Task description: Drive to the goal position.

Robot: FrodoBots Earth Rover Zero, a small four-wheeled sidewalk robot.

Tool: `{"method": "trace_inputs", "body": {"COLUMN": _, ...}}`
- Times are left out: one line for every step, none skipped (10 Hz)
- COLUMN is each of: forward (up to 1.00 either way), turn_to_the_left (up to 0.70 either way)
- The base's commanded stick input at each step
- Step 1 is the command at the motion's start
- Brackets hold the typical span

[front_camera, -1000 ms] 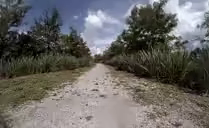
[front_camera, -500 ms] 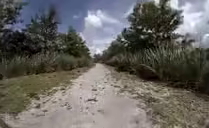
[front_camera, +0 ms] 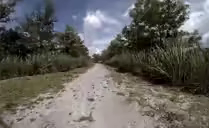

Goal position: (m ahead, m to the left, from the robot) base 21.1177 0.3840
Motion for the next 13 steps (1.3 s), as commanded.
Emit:
{"method": "trace_inputs", "body": {"forward": 0.84, "turn_to_the_left": 0.00}}
{"method": "trace_inputs", "body": {"forward": 0.84, "turn_to_the_left": 0.00}}
{"method": "trace_inputs", "body": {"forward": 0.84, "turn_to_the_left": 0.00}}
{"method": "trace_inputs", "body": {"forward": 0.84, "turn_to_the_left": 0.00}}
{"method": "trace_inputs", "body": {"forward": 0.84, "turn_to_the_left": 0.00}}
{"method": "trace_inputs", "body": {"forward": 0.84, "turn_to_the_left": 0.00}}
{"method": "trace_inputs", "body": {"forward": 0.84, "turn_to_the_left": 0.00}}
{"method": "trace_inputs", "body": {"forward": 0.84, "turn_to_the_left": 0.00}}
{"method": "trace_inputs", "body": {"forward": 0.84, "turn_to_the_left": 0.00}}
{"method": "trace_inputs", "body": {"forward": 0.84, "turn_to_the_left": 0.00}}
{"method": "trace_inputs", "body": {"forward": 0.84, "turn_to_the_left": 0.00}}
{"method": "trace_inputs", "body": {"forward": 0.84, "turn_to_the_left": 0.00}}
{"method": "trace_inputs", "body": {"forward": 0.84, "turn_to_the_left": 0.00}}
